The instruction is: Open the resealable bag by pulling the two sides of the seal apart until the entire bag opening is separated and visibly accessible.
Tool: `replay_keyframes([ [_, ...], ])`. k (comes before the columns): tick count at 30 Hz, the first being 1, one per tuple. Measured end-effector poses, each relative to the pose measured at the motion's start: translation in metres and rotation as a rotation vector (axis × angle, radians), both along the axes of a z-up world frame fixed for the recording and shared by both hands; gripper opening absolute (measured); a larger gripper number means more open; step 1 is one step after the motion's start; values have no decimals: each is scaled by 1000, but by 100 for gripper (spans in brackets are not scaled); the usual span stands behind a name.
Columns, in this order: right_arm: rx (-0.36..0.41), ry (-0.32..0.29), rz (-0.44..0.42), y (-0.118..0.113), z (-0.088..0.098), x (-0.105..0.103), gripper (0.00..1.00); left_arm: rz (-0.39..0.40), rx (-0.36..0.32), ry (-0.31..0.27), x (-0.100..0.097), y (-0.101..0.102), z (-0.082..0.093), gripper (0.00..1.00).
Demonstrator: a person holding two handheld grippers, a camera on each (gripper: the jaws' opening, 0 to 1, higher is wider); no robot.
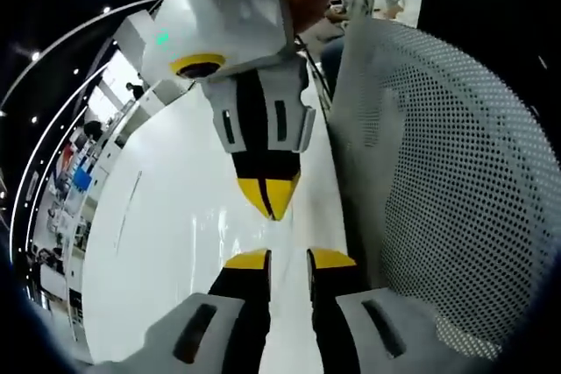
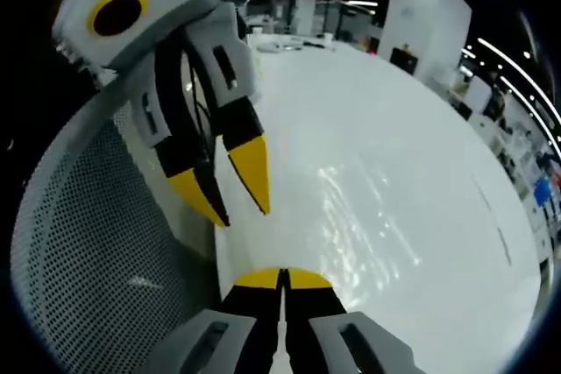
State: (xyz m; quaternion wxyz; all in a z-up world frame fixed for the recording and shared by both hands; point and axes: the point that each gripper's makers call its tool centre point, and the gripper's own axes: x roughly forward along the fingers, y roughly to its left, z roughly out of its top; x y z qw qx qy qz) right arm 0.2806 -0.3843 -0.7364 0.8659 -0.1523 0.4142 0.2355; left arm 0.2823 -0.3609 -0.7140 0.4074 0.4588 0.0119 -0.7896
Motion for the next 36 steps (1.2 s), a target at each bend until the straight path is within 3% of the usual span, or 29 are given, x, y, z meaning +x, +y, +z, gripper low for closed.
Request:
replay_keyframes([
  [9,14,-26,-6,3,9,7,0,0,55,-116,14,3,-18,12],
  [14,11,-32,-7,3,11,10,0,20,47,-104,15,3,-17,0],
  [21,5,-44,-23,0,13,12,0,34,38,-76,15,4,-14,0],
  [27,19,-92,-102,-11,26,21,0,10,35,-87,10,5,-13,0],
  [29,10,-105,-109,-14,30,23,0,-3,28,-121,11,4,-10,0],
  [36,-27,-210,-186,-30,60,40,0,-4,11,-148,17,-5,2,0],
])
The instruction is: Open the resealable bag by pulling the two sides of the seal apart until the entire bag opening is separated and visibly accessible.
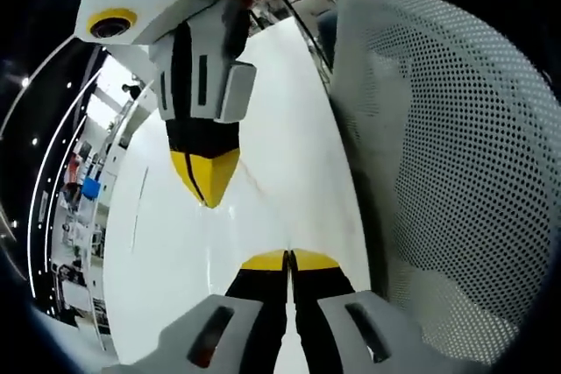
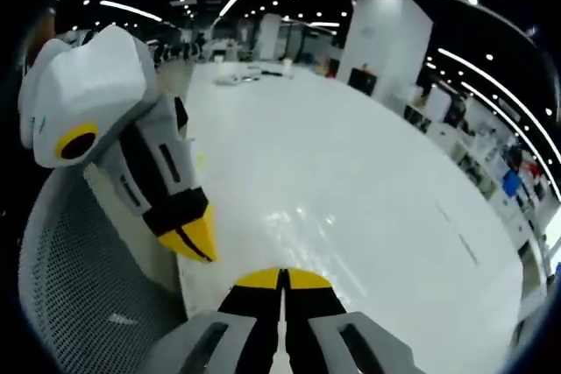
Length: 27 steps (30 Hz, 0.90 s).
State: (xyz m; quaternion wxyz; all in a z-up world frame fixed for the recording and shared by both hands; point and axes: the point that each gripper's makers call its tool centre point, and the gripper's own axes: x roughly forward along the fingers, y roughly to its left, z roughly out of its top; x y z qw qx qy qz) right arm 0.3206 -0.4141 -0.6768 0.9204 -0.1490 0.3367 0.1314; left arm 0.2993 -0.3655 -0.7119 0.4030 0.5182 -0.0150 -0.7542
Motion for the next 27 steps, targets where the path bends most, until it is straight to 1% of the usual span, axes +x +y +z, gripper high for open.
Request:
replay_keyframes([
  [3,-9,-41,-33,-8,15,7,0,43,-9,21,7,-4,6,0],
  [4,-9,-67,-45,-11,24,11,0,63,-24,41,10,-7,10,0],
  [5,-9,-74,-49,-12,26,12,0,76,-35,53,13,-9,14,0],
  [6,-5,-97,-62,-15,34,15,0,84,-43,57,15,-10,17,0],
  [9,-2,-134,-78,-19,49,22,0,106,-65,65,21,-14,26,0],
  [12,-1,-164,-86,-21,60,28,0,150,-75,77,29,-17,31,0],
  [14,-4,-185,-88,-22,68,31,0,162,-78,106,29,-19,33,0],
  [16,-7,-203,-94,-23,75,34,0,166,-84,119,29,-20,35,0],
  [21,-23,-252,-102,-25,93,40,0,181,-104,135,29,-24,38,0],
  [23,-37,-270,-94,-23,101,42,0,196,-112,131,33,-27,40,0],
  [24,-57,-284,-86,-23,106,44,0,203,-118,131,35,-28,42,0],
  [27,-104,-307,-73,-24,118,49,0,227,-146,140,43,-35,53,0],
])
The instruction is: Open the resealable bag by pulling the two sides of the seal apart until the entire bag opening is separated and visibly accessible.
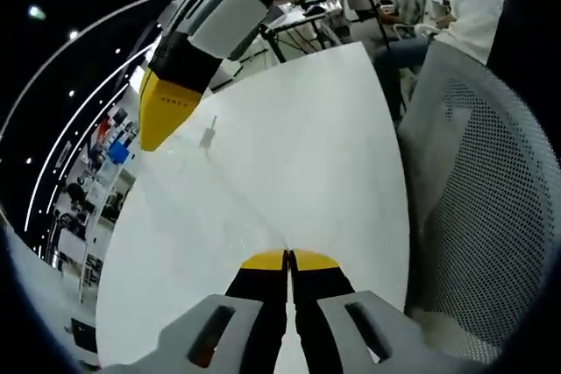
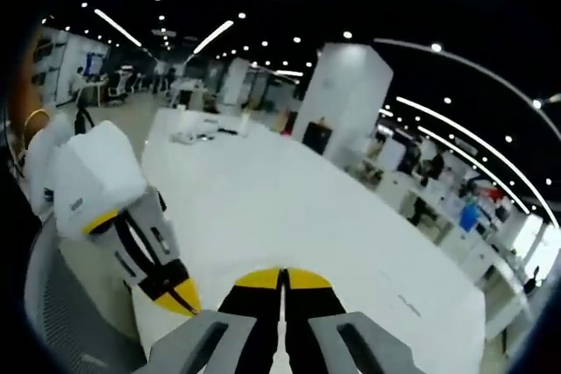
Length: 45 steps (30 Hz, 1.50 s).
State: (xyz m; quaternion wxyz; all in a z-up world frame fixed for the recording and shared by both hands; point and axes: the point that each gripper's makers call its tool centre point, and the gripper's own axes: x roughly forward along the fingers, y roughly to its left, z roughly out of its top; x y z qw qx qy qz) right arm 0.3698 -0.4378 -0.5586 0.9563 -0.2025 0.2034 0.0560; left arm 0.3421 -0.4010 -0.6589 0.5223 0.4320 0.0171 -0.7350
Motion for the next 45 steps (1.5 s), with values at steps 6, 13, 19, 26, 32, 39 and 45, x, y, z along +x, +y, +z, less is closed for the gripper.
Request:
replay_keyframes([
  [6,-25,-24,1,-4,14,6,0,24,-34,0,10,-9,12,0],
  [13,-1,8,2,-7,-2,7,0,34,-14,1,12,-5,1,0],
  [19,15,66,12,-1,-31,2,0,26,35,21,4,6,-16,0],
  [26,61,124,-2,3,-61,-9,0,19,78,50,-3,17,-33,0],
  [32,75,170,-12,5,-81,-16,0,26,91,68,-4,22,-39,0],
  [39,39,226,6,15,-106,-28,0,31,95,87,-7,26,-42,0],
  [45,-29,257,17,20,-120,-35,0,70,69,123,-7,28,-40,9],
])
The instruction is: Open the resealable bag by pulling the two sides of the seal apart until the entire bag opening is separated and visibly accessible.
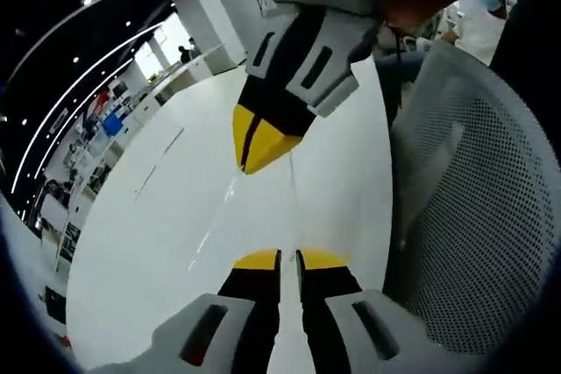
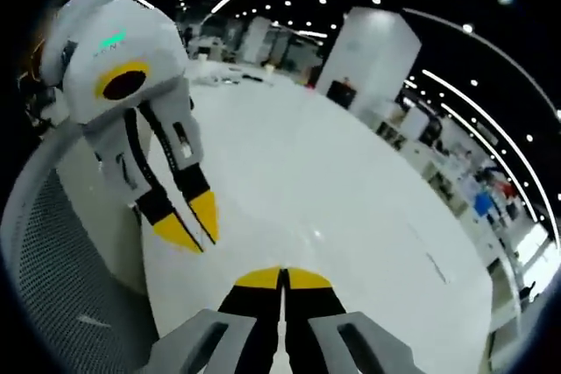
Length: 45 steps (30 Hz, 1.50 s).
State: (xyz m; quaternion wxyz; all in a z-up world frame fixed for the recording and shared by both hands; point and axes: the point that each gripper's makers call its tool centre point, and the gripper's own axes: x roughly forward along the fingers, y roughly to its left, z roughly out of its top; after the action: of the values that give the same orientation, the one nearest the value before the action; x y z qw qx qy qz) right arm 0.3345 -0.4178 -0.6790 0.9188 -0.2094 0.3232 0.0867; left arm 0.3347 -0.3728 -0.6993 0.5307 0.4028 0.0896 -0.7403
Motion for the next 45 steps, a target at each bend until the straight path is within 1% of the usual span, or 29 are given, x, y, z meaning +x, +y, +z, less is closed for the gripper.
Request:
replay_keyframes([
  [1,8,5,-3,2,-3,-1,0,4,-2,4,0,1,0,14],
  [4,9,16,-2,4,-10,-2,0,27,-15,16,1,3,1,23],
  [8,32,27,-15,4,-18,-2,0,61,-37,43,2,4,7,28],
  [10,22,35,-11,3,-23,-2,0,79,-54,59,2,5,12,30],
  [11,15,40,-9,3,-25,-2,0,92,-55,77,1,5,13,31],
  [13,4,51,-9,1,-27,-2,0,121,-64,147,-2,7,14,33],
  [16,-25,62,5,-1,-30,-2,0,180,-78,222,1,11,15,36],
  [18,-29,63,6,-4,-32,0,0,221,-94,254,7,13,16,40],
  [22,-37,65,0,-11,-35,2,0,270,-95,266,20,21,14,45],
  [24,-76,65,0,-16,-34,4,0,295,-99,281,24,24,13,47],
  [28,-73,61,0,-21,-35,10,0,331,-106,311,28,27,12,52],
  [29,-75,62,-1,-23,-36,11,0,334,-121,322,28,26,14,54],
  [30,-80,63,0,-27,-36,14,0,338,-154,355,27,23,19,56],
  [31,-81,63,0,-27,-36,15,0,348,-172,391,26,22,22,58],
  [33,-86,64,-1,-32,-37,17,0,354,-174,393,29,23,23,60],
  [34,-94,66,-8,-37,-37,19,0,367,-180,404,31,22,24,60],
  [37,-105,72,-8,-44,-40,21,0,382,-161,388,35,23,19,59],
  [41,-112,77,-10,-53,-43,26,0,394,-158,391,39,25,18,60],
  [45,-112,84,-13,-62,-46,32,0,393,-140,376,42,27,15,59],
])
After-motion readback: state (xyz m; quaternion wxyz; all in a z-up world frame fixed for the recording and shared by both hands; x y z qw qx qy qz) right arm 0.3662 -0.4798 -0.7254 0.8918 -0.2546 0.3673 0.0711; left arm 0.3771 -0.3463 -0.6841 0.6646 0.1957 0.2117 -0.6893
